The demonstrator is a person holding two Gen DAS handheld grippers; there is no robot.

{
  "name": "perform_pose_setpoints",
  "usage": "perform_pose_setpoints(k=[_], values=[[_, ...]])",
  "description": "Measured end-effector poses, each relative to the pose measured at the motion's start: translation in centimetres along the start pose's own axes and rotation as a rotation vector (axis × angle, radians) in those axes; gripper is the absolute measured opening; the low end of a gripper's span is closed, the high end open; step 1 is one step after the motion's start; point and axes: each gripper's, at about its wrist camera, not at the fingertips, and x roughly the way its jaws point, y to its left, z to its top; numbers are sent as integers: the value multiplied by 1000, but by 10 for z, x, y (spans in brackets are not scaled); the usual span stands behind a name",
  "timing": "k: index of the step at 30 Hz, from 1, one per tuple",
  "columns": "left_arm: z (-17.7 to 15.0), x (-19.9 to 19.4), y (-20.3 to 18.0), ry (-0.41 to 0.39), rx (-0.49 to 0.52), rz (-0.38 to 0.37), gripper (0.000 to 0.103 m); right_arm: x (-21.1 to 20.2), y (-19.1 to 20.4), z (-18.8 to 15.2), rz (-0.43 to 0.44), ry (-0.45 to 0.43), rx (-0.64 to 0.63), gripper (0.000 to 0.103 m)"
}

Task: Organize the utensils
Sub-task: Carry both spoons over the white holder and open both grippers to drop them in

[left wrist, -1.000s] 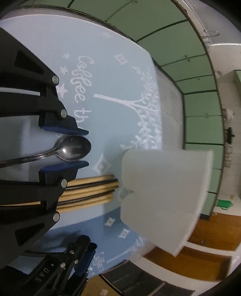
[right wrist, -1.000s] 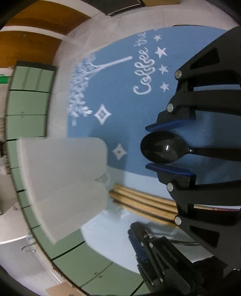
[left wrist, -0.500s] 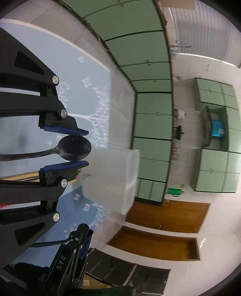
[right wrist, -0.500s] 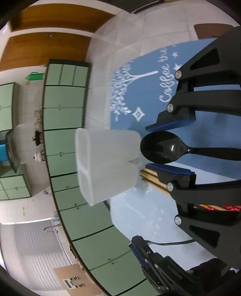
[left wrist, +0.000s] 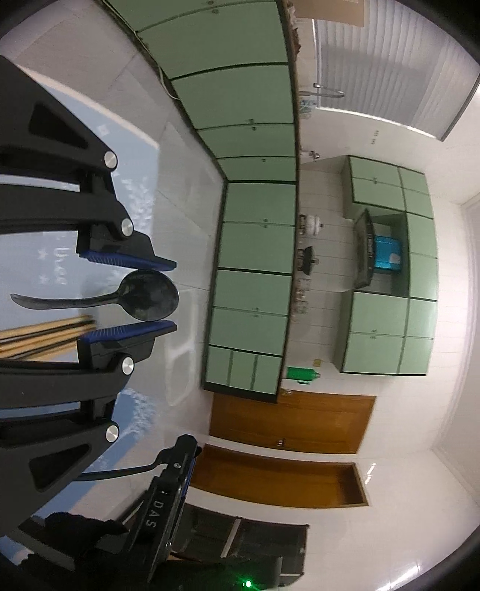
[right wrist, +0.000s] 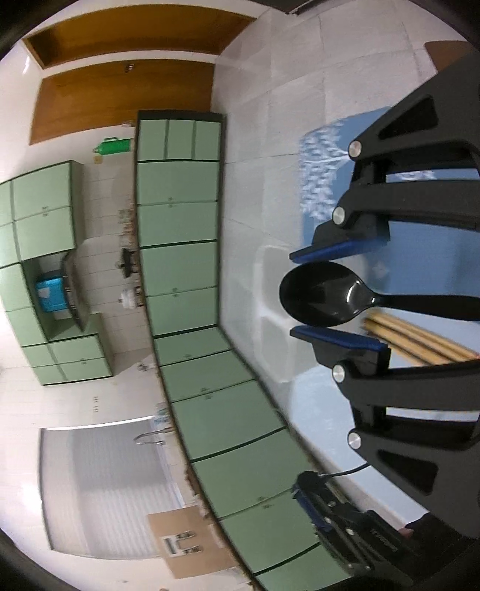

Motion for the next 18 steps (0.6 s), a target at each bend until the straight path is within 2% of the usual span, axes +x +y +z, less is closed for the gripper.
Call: perform_pose_setpoints(k=[6,10,14,18], values=[[53,6,3,-107,-26,-44,27,14,-12,45,7,-104,11,33],[87,31,-1,-162,-36,-81,27,40,-25,70,-2,-152,44,33],[101,62,-5,-176,-45,-100,27,74,-34,84,-36,-173,55,33],[98,98,-3,-159,-69,-110,27,107,-40,79,-58,-160,74,33]])
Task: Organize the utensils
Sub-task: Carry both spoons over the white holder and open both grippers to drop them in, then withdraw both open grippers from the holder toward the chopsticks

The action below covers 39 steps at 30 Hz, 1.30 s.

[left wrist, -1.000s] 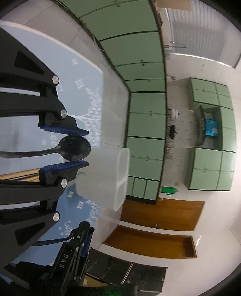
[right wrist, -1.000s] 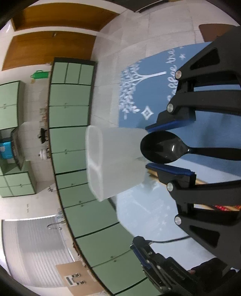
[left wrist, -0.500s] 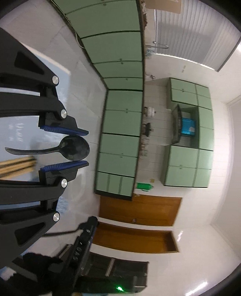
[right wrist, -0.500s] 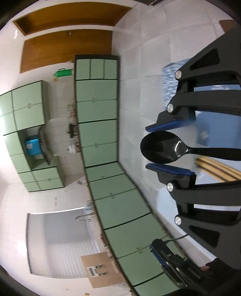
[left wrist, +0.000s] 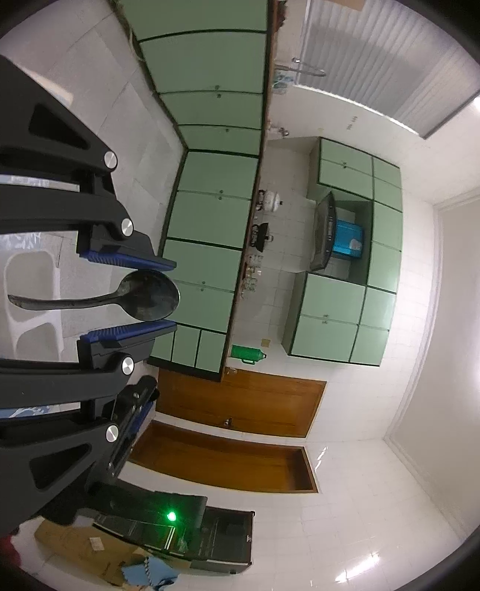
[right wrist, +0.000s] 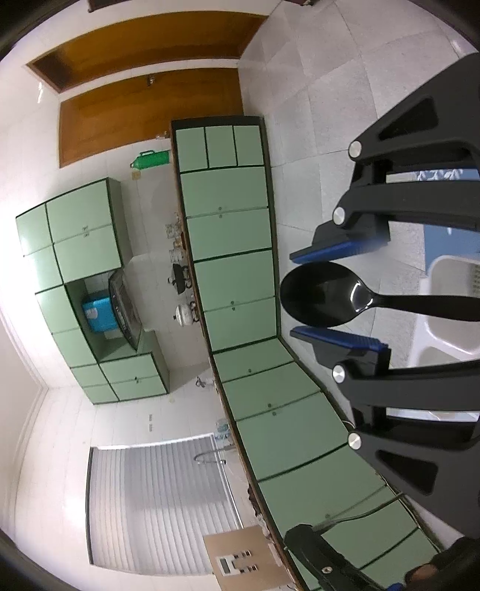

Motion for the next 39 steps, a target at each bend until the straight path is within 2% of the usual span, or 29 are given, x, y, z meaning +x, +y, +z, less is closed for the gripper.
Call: perform_pose_setpoints(k=[4,7,11,14,17,19,24,27,31,37,39], values=[[-23,28,9,49,-18,3,27,25,-4,-19,-26,43,1,33],[-37,41,14,99,-16,3,27,28,-6,-32,-22,71,10,34],[-47,39,17,136,-29,6,27,19,-6,-44,-22,93,15,37],[-49,29,16,146,-26,13,29,6,-10,-42,-21,102,45,45],[-47,15,11,163,-7,21,34,-16,-10,-38,-29,112,46,54],[-47,2,9,190,1,37,41,-37,-10,-39,-36,132,52,62],[-57,-43,7,265,4,63,58,-89,-9,-62,-25,219,82,81],[-77,-73,7,337,-2,63,64,-118,-3,-88,-26,292,77,85],[-115,-108,7,452,16,97,67,-149,11,-129,-28,396,68,86],[-168,-141,13,593,48,150,68,-180,36,-177,-29,500,29,86],[-178,-148,16,619,40,164,68,-190,41,-192,-30,535,14,86]])
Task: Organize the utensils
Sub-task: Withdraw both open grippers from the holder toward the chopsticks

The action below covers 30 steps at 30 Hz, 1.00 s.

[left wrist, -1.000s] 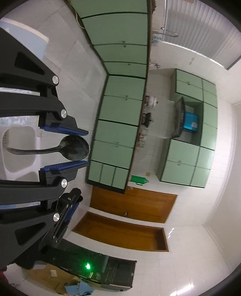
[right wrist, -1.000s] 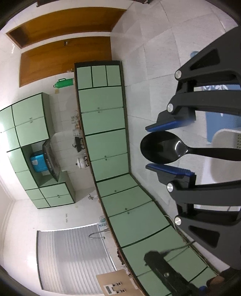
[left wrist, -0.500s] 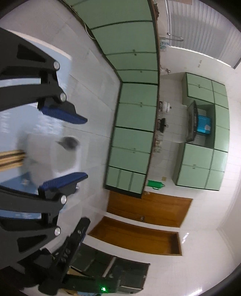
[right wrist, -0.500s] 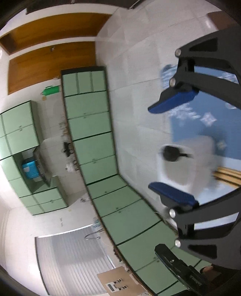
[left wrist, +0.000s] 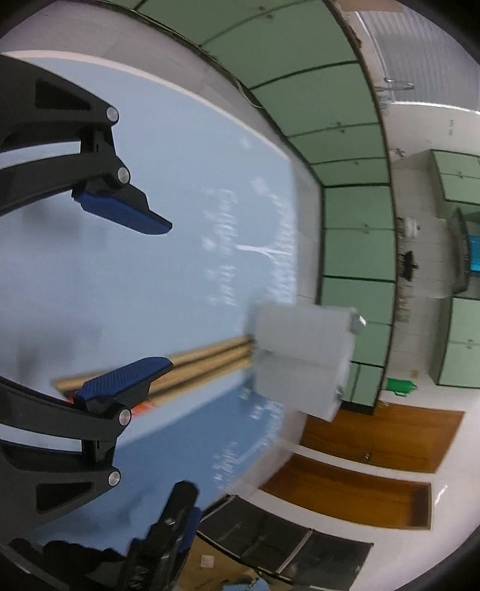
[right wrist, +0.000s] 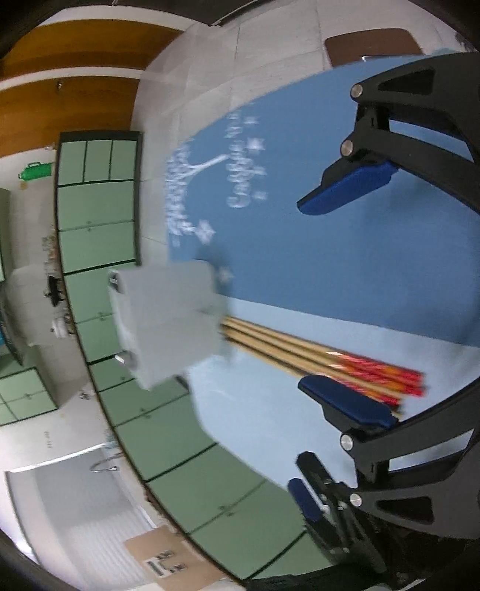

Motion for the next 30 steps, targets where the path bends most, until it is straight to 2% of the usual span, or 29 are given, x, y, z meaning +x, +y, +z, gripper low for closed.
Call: perform_pose_setpoints(k=[3,9,19,26,30], values=[[-15,0,3,32,-13,9,68,-2,11,-26,-10,36,-37,86],[-32,1,8,75,-8,25,68,-1,33,-47,-29,76,-114,86],[-35,4,10,96,-5,35,69,18,36,-53,-99,139,-146,86],[-36,5,9,102,1,43,70,11,20,-51,-189,120,-111,86],[-36,4,7,97,13,50,70,2,14,-53,-137,108,-86,81]])
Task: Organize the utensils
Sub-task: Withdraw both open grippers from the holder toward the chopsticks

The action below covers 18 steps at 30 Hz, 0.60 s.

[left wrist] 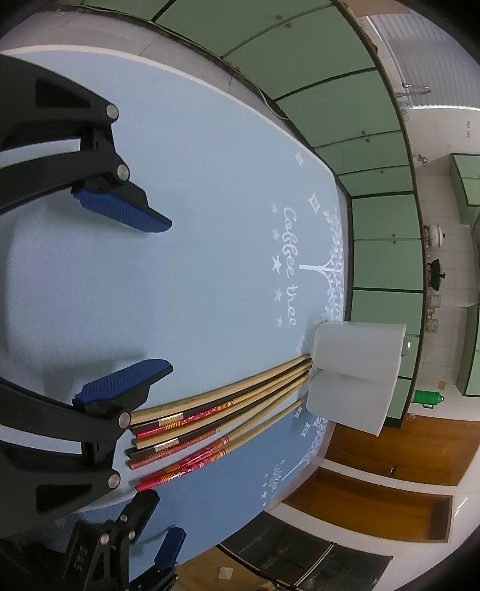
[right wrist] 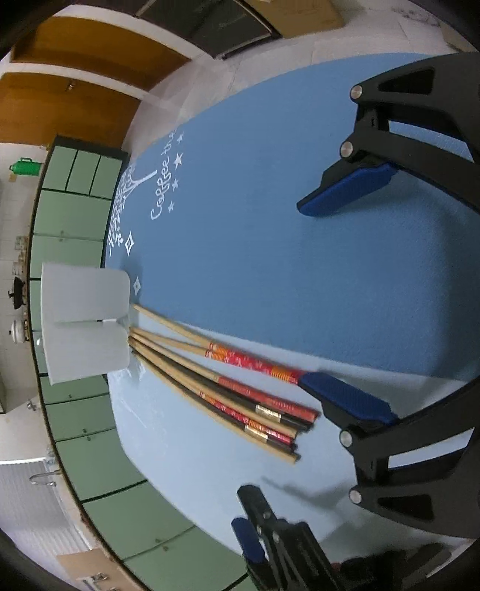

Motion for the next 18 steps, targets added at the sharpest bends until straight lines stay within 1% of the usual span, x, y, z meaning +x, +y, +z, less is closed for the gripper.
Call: perform_pose_setpoints(k=[1,5,6,8,9,11,16,18], values=[[0,0,0,-1,2,2,70,-2,1,-1,17,-3,1,80],[-1,-2,-2,-7,10,7,71,-4,12,-3,78,-7,-23,67],[-1,-2,-2,-6,12,7,71,-4,16,-3,84,-7,-30,62],[-1,-2,-3,-6,13,8,71,-2,23,-2,95,-5,-50,55],[-1,-2,-3,-6,13,8,71,0,26,-2,93,1,-55,50],[-1,-2,-2,-6,10,8,72,4,26,-1,94,12,-44,43],[-1,-1,-3,0,13,5,72,2,15,-1,100,11,1,43],[-1,-1,-4,2,17,4,72,3,13,-3,96,14,-4,39]])
